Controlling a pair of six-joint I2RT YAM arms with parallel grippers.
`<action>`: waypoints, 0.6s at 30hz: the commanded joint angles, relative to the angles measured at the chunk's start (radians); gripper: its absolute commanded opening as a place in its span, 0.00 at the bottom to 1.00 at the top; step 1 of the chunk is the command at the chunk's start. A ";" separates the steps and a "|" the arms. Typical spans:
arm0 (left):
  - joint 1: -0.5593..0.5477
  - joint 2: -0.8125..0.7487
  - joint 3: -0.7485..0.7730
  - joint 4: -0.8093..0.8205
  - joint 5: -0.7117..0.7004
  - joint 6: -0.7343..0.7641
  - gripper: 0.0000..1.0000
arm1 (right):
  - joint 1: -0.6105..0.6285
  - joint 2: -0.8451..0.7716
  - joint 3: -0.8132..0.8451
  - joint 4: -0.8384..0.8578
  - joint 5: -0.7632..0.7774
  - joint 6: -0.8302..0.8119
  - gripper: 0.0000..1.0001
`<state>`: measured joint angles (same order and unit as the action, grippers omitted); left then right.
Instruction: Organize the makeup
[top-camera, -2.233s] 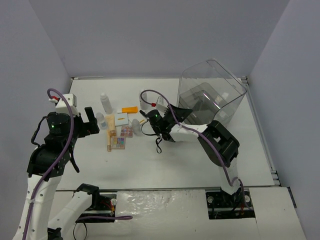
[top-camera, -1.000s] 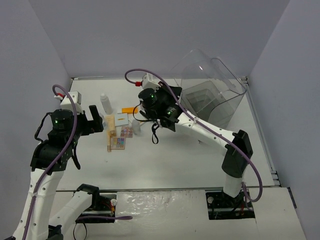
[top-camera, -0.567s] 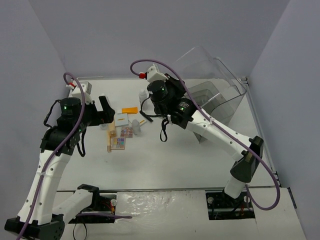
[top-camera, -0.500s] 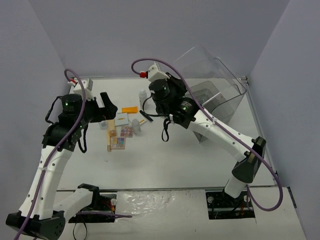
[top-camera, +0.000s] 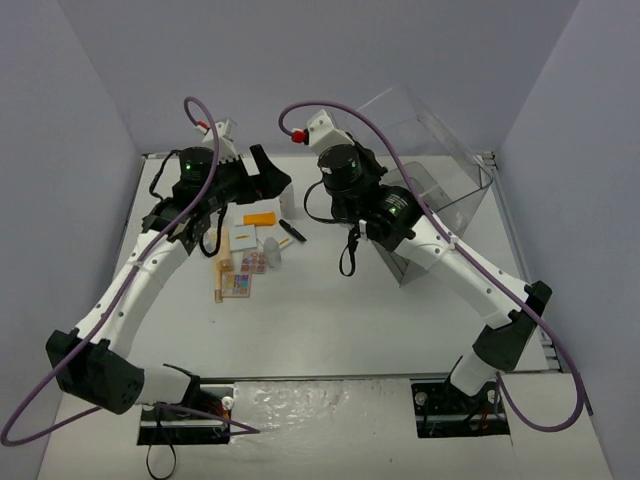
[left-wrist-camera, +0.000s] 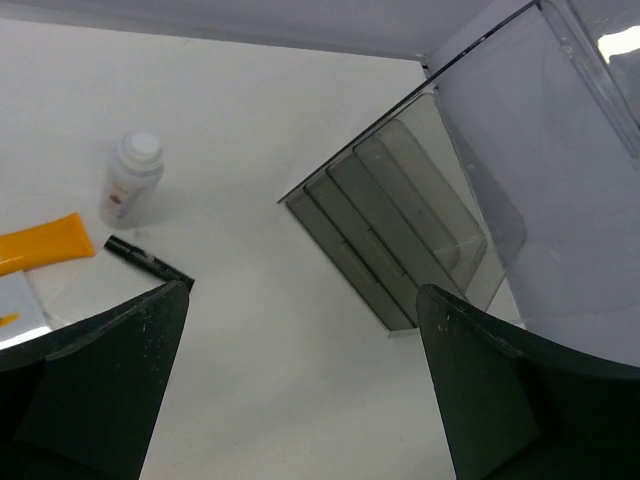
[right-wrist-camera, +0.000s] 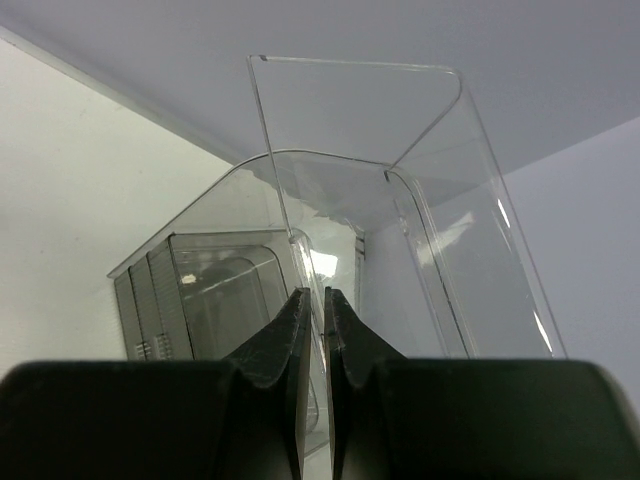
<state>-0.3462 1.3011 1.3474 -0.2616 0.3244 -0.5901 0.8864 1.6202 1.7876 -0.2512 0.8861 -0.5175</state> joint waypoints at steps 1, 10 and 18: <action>-0.056 0.075 0.103 0.255 0.035 -0.066 0.97 | -0.029 -0.079 0.058 0.033 -0.063 0.047 0.03; -0.148 0.253 0.145 0.515 0.056 -0.179 0.95 | -0.084 -0.089 0.061 0.002 -0.165 0.102 0.03; -0.195 0.375 0.178 0.702 0.098 -0.332 0.92 | -0.104 -0.092 0.061 -0.002 -0.210 0.120 0.04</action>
<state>-0.5251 1.6626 1.4409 0.2085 0.3821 -0.8101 0.8026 1.5784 1.8030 -0.2978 0.6703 -0.4162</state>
